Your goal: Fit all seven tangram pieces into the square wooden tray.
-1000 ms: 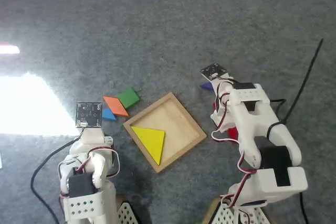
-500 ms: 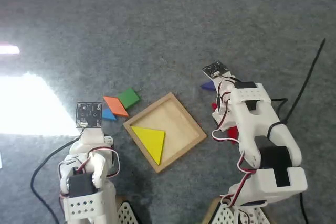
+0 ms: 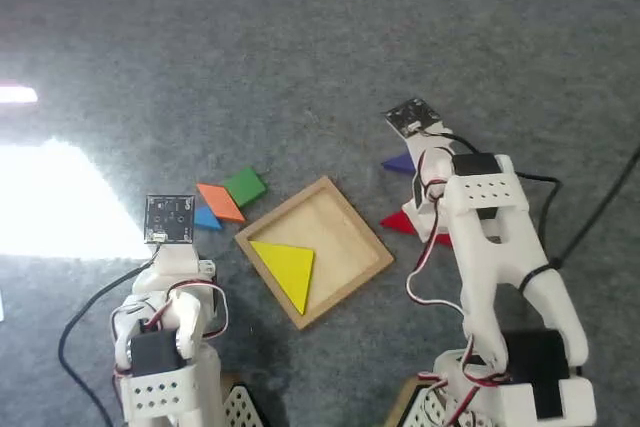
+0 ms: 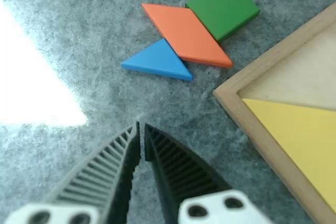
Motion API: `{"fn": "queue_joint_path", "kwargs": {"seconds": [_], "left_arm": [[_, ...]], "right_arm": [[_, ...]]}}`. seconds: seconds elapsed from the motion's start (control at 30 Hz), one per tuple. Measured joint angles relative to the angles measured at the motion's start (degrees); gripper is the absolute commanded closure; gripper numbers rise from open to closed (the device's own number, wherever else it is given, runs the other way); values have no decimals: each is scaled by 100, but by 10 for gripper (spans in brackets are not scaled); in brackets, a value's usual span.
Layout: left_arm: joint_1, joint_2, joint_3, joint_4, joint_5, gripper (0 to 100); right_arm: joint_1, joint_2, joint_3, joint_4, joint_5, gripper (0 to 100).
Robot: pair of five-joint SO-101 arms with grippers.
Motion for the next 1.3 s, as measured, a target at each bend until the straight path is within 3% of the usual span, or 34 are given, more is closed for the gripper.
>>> {"fn": "queue_joint_path", "kwargs": {"seconds": [0.27, 0.5, 0.73, 0.97, 1.2, 1.3], "left_arm": [[0, 0, 0, 0, 0, 986], [0, 0, 0, 0, 0, 986], [0, 0, 0, 0, 0, 986], [0, 0, 0, 0, 0, 986], [0, 0, 0, 0, 0, 986], [0, 0, 0, 0, 0, 986]], "right_arm": [[-527, 0, 0, -97, 2532, 674], [-246, 334, 0, -352, 4044, 673], [26, 1266, -9, -791, 4633, 673], [158, 1451, 0, -941, 4721, 675], [237, 1451, 0, -1002, 4721, 809], [202, 1451, 0, -1011, 4721, 814]]}}
